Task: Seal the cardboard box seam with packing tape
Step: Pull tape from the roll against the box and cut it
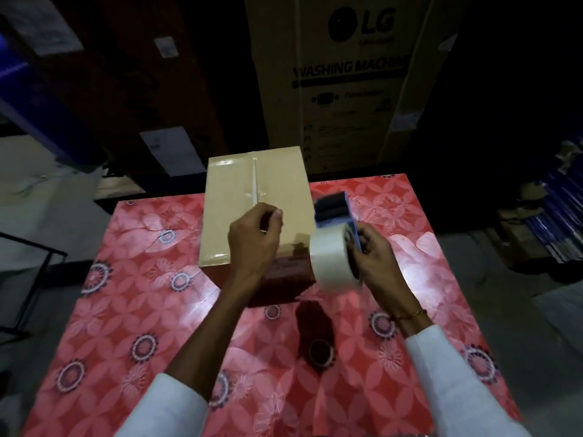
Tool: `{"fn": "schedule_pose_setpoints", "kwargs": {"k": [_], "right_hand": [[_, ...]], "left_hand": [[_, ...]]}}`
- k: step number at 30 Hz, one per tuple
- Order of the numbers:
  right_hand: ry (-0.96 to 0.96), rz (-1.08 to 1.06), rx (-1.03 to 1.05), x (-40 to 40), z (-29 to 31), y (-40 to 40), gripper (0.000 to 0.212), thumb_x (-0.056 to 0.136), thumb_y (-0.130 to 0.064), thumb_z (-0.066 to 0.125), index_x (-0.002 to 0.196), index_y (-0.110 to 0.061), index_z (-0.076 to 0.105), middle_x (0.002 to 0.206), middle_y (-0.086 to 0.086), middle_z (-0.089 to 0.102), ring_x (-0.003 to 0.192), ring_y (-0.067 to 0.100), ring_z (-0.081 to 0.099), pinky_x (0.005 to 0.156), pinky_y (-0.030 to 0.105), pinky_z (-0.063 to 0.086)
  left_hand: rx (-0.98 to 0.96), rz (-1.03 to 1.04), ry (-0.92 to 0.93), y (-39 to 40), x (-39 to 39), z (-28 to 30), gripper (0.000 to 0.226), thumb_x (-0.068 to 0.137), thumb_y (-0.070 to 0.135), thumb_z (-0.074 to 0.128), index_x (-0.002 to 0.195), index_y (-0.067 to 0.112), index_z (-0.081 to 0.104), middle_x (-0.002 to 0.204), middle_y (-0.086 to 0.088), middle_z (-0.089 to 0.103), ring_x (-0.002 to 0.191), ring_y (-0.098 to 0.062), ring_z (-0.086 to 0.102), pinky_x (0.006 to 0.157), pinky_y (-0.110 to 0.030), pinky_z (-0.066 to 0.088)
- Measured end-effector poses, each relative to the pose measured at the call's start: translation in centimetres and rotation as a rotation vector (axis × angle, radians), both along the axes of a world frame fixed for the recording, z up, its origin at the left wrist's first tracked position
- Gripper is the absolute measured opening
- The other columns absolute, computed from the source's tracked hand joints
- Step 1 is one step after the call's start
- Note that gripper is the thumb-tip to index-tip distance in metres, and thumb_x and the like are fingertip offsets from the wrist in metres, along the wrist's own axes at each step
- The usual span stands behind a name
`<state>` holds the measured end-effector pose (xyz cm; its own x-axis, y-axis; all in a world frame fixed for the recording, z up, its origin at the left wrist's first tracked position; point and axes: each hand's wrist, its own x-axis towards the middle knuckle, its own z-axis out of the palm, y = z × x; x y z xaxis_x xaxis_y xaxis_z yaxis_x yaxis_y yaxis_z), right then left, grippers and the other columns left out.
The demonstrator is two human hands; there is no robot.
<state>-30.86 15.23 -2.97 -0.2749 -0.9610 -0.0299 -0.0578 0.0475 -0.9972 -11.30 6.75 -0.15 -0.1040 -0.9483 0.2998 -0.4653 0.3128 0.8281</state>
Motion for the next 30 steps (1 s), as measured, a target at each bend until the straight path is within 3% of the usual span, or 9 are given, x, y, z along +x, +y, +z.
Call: {"fn": "schedule_pose_setpoints", "kwargs": {"k": [3,7,11,14,17,19,23,26,30], "right_hand": [[-0.044,0.102,-0.049,2.5,1.7,-3.1,0.019,0.102,-0.009,0.059,0.120,-0.014,0.063,0.108,0.000,0.075,0.098,0.013,0.071,0.078,0.029,0.055],[-0.054,0.205,-0.048,6.3,2.2,-6.1,0.026,0.102,-0.017,0.061,0.126,-0.008,0.062,0.116,0.015,0.074,0.107,0.033,0.071,0.079,0.039,0.055],[-0.114,0.227,-0.017,9.7,2.1,-7.4,0.026,0.101,-0.015,0.062,0.125,-0.004,0.065,0.117,0.022,0.072,0.101,0.030,0.071,0.078,0.035,0.053],[-0.057,0.262,0.031,10.5,2.0,-7.8,0.029,0.102,-0.015,0.059,0.128,-0.006,0.067,0.113,0.012,0.074,0.098,0.022,0.068,0.076,0.030,0.054],[-0.086,0.281,0.111,9.8,2.3,-8.8,0.032,0.102,-0.008,0.054,0.131,-0.017,0.066,0.122,0.009,0.068,0.109,0.025,0.069,0.074,0.022,0.057],[-0.171,0.246,0.137,9.5,3.1,-9.6,0.031,0.103,-0.010,0.053,0.131,-0.018,0.064,0.130,0.013,0.062,0.105,0.022,0.069,0.073,0.022,0.058],[0.157,0.306,0.058,9.4,4.2,-11.7,0.040,0.099,-0.029,0.065,0.136,-0.018,0.060,0.136,0.000,0.055,0.117,0.015,0.062,0.075,0.021,0.059],[0.262,0.318,0.058,9.3,4.1,-13.3,0.029,0.094,-0.028,0.071,0.121,-0.018,0.069,0.131,0.001,0.055,0.120,0.021,0.061,0.089,0.036,0.059],[0.297,0.316,0.032,9.2,3.9,-14.9,0.005,0.094,-0.017,0.069,0.091,-0.018,0.072,0.128,0.005,0.060,0.114,0.025,0.065,0.094,0.034,0.055]], "left_hand": [[0.220,-0.111,0.167,-1.8,2.8,1.2,0.011,0.097,0.020,0.060,0.103,0.014,0.068,0.089,-0.004,0.072,0.081,-0.022,0.072,0.073,-0.045,0.060],[0.519,-0.217,0.439,-2.4,4.4,2.8,0.025,0.100,0.029,0.056,0.119,0.016,0.064,0.100,0.001,0.073,0.085,-0.011,0.070,0.067,-0.025,0.055],[0.619,-0.150,0.603,-3.1,6.0,2.2,0.032,0.095,0.037,0.062,0.116,0.015,0.070,0.112,-0.014,0.074,0.098,-0.031,0.068,0.081,-0.042,0.052],[0.654,-0.093,0.599,-3.6,7.3,1.7,0.029,0.094,0.037,0.063,0.110,0.014,0.073,0.101,-0.011,0.075,0.087,-0.028,0.068,0.068,-0.034,0.053],[0.681,-0.085,0.568,-3.9,8.1,1.2,0.025,0.095,0.033,0.063,0.106,0.013,0.073,0.092,-0.009,0.072,0.081,-0.027,0.063,0.060,-0.028,0.046],[0.699,-0.095,0.571,-4.1,8.2,0.6,0.027,0.095,0.029,0.063,0.108,0.007,0.072,0.094,-0.019,0.066,0.083,-0.031,0.055,0.063,-0.032,0.041],[0.699,-0.160,0.604,-4.5,7.9,-0.4,0.030,0.096,0.025,0.063,0.114,0.002,0.070,0.108,-0.037,0.064,0.092,-0.036,0.057,0.082,-0.046,0.039],[0.732,-0.158,0.592,-5.1,7.6,-0.7,0.028,0.097,0.024,0.062,0.112,0.002,0.070,0.100,-0.026,0.063,0.089,-0.035,0.055,0.082,-0.046,0.038],[0.764,-0.177,0.549,-6.1,7.2,-0.8,0.029,0.094,0.028,0.064,0.112,0.006,0.071,0.112,-0.031,0.068,0.091,-0.034,0.059,0.081,-0.044,0.040]]}}
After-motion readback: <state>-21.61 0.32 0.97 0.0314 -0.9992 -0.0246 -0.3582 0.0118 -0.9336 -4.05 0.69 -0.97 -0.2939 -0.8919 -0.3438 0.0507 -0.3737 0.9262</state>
